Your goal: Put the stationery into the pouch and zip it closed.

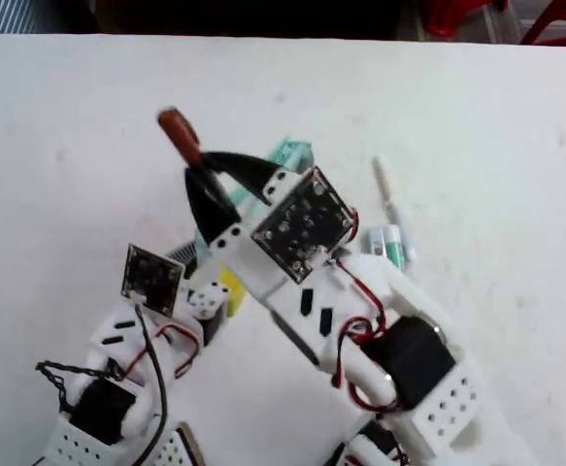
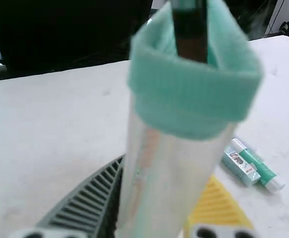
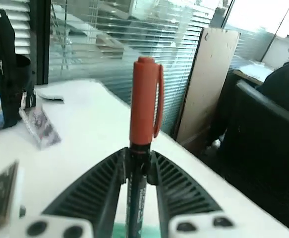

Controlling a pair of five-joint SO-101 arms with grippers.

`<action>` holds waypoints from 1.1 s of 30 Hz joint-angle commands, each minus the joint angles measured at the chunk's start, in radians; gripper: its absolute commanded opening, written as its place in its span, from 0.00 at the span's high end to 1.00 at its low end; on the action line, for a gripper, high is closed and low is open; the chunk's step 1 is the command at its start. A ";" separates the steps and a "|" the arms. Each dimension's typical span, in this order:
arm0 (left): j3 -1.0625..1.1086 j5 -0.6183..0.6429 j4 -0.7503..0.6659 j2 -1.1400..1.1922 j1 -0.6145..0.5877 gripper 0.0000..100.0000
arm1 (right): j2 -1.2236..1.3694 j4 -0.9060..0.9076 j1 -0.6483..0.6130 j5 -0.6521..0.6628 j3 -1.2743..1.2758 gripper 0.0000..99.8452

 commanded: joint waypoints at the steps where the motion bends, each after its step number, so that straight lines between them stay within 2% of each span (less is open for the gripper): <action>1: -0.005 -0.003 0.009 0.004 0.010 0.82 | -0.085 0.068 0.044 0.003 0.015 0.98; 16: -0.005 -0.003 0.009 0.004 0.010 0.82 | -0.117 0.130 0.229 0.002 0.091 0.98; 21: -0.005 -0.003 0.009 0.004 0.010 0.82 | -0.117 0.127 0.226 0.000 0.144 0.98; 31: -0.005 -0.003 0.009 0.004 0.010 0.82 | -0.117 -0.005 0.231 -0.006 0.229 0.98; 33: -0.005 -0.005 0.009 0.004 0.010 0.82 | -0.114 0.012 0.225 -0.055 0.216 0.98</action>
